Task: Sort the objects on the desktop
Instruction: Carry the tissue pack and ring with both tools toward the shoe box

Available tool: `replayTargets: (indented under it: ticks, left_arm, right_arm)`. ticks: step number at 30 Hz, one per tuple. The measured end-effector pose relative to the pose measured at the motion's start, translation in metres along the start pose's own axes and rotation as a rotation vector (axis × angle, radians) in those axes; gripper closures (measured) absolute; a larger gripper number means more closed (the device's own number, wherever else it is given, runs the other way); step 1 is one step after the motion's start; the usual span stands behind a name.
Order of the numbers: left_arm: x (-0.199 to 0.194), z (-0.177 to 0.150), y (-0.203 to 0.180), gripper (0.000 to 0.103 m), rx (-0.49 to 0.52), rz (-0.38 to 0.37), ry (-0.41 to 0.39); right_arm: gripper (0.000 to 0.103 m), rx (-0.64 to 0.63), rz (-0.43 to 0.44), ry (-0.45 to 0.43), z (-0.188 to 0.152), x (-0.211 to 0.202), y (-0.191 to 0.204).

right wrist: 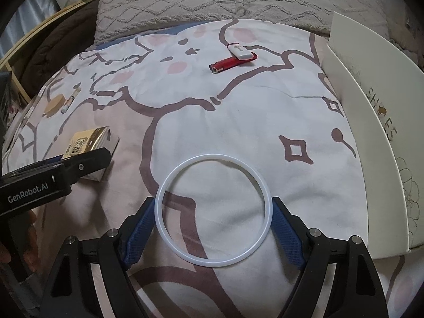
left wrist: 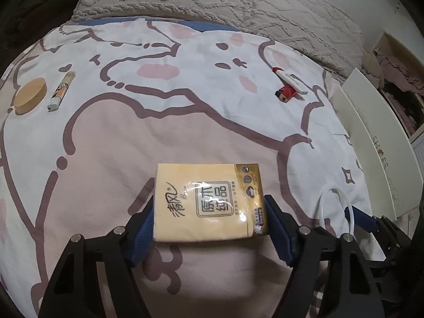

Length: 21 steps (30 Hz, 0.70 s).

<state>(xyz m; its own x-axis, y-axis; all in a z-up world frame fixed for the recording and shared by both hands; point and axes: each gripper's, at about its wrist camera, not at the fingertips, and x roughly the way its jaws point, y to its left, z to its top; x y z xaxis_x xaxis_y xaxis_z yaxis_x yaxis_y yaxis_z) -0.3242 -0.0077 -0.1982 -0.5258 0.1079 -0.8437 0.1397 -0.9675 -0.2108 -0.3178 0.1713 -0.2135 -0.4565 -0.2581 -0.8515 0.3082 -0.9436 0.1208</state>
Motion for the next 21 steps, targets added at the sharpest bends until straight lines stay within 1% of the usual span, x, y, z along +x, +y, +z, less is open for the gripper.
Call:
replayTargets:
  ticks: [3, 6, 11, 21]
  left_arm:
    - [-0.004, 0.000, -0.006, 0.029, 0.021, -0.008, -0.009]
    - [-0.009, 0.001, -0.013, 0.029, 0.049, 0.000, -0.020]
    - [-0.015, 0.002, -0.020, 0.029, 0.063, -0.006, -0.029]
    - [-0.033, 0.005, -0.039, 0.029, 0.096, -0.030, -0.055]
  right_arm:
    - [0.019, 0.018, 0.010, 0.003, 0.000, -0.002, -0.002]
    - [0.019, 0.031, 0.013, 0.003, 0.000, -0.005, -0.005]
    - [0.019, 0.048, 0.015, -0.007, 0.001, -0.014, -0.010]
    - [0.019, 0.079, 0.043, -0.075, 0.012, -0.051, -0.018]
